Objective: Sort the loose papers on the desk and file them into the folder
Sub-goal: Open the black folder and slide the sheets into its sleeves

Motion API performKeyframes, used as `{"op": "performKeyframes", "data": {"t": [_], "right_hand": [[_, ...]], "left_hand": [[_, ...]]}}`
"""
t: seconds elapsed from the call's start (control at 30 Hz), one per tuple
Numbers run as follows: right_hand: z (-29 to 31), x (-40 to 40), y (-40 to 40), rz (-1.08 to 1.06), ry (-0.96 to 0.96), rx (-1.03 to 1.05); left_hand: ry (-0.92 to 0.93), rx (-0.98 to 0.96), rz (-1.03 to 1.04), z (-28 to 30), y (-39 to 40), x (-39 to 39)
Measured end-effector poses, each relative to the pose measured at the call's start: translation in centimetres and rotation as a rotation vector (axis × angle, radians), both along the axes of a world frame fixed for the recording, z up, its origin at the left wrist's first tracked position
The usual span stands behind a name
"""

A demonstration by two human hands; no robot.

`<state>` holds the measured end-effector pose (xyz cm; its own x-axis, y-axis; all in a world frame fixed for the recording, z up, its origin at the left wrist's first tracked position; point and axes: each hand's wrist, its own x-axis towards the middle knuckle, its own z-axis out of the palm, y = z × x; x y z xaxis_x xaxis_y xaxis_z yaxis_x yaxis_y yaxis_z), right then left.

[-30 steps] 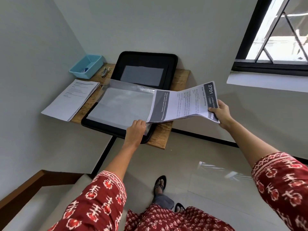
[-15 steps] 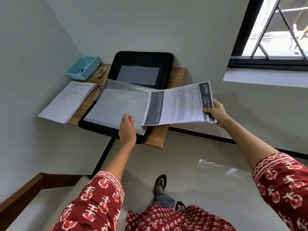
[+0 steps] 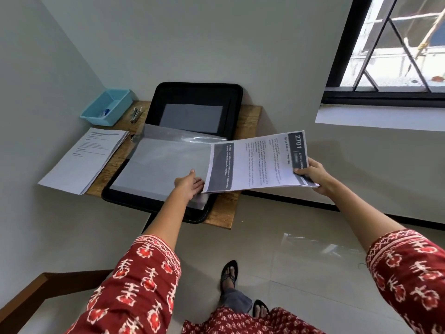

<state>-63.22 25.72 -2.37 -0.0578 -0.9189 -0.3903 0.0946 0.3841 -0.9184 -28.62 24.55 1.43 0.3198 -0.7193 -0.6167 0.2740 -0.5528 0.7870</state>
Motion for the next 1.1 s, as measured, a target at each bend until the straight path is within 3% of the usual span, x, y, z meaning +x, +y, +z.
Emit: {"op": "performKeyframes", "data": {"t": [0.2,0.47,0.77,0.8,0.87,0.9,0.93,1.0,1.07,1.1], "right_hand": [[0.1,-1.5,-1.4,0.155,0.022,0.060],[2.6,-7.2,-2.0,0.341,-0.001,0.131],[3.8,-2.9,-3.4,0.029,-0.051,0.024],[3.8,-2.0,-3.3,0.029,-0.060,0.018],[3.8,-0.4,-3.3,0.070,-0.069,0.007],[3.8,0.3,-3.3,0.102,-0.071,0.006],[4.0,1.1,-3.4,0.134,-0.074,0.003],[4.1,2.2,-3.7,0.169,-0.068,0.008],[4.5,3.0,-3.9,0.203,-0.054,0.006],[4.4,3.2,-4.1,0.232,-0.043,0.002]], "left_hand": [[-0.079,0.025,0.160,-0.5,-0.5,0.5],[-0.106,0.092,0.064,-0.3,1.8,1.9],[-0.141,0.237,-0.041,0.4,3.4,1.6],[-0.224,0.255,-0.053,0.8,3.3,1.5],[-0.648,0.216,-0.058,1.7,2.9,1.5],[-0.817,0.109,-0.050,2.3,2.9,1.6],[-0.845,-0.010,-0.061,3.1,2.5,1.8],[-0.524,-0.116,-0.177,3.9,1.1,2.1],[-0.154,-0.068,-0.371,3.9,0.3,2.8],[-0.079,-0.079,-0.429,4.0,0.0,3.2]]}}
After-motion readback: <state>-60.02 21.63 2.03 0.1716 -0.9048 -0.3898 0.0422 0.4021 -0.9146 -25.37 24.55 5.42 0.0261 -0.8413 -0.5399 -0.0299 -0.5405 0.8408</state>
